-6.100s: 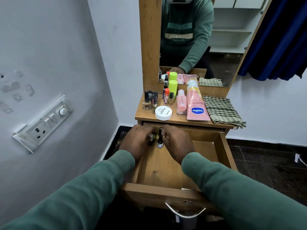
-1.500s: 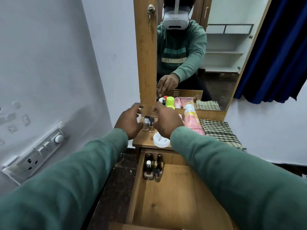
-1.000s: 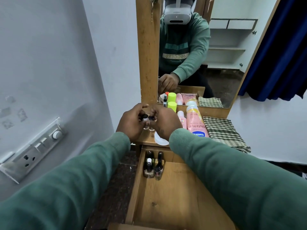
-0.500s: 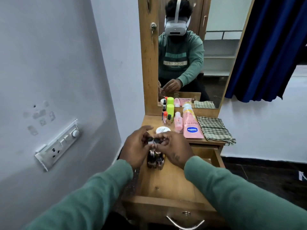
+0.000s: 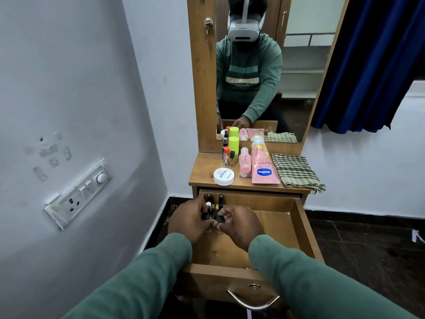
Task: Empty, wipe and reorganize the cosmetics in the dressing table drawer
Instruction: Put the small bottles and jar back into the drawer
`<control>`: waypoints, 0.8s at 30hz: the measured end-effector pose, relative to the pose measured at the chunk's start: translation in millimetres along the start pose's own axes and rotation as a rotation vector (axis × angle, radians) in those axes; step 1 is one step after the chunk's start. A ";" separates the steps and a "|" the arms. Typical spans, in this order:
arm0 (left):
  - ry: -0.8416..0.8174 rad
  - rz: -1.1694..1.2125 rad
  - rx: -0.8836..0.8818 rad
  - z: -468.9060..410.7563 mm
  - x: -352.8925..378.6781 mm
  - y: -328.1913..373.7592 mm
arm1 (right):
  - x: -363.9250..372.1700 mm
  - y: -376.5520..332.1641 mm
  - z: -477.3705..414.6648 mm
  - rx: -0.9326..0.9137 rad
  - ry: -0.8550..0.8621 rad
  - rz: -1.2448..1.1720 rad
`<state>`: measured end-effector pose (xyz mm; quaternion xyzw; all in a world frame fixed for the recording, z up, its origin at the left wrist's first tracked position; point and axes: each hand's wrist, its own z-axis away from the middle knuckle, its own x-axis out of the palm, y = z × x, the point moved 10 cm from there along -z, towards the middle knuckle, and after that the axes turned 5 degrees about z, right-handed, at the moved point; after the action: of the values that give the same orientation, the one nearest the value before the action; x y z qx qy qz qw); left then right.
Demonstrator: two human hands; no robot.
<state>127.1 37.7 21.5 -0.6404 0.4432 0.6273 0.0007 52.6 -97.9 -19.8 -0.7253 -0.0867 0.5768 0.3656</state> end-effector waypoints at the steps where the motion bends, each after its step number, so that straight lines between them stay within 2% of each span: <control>1: -0.008 -0.004 -0.014 -0.2 3.2 -2.2 | 1.6 1.0 -0.4 -0.009 0.006 0.016; 13: -0.005 -0.097 0.013 -7.4 9.9 -3.0 | 11.9 3.6 -5.9 -0.051 0.008 0.054; 24: -0.012 -0.166 -0.062 -9.2 11.6 -13.1 | 16.6 3.7 -9.2 -0.065 0.025 0.061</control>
<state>139.8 34.0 6.8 -0.6709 0.3692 0.6421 0.0354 65.1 -95.5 -34.3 -0.7463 -0.0789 0.5754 0.3251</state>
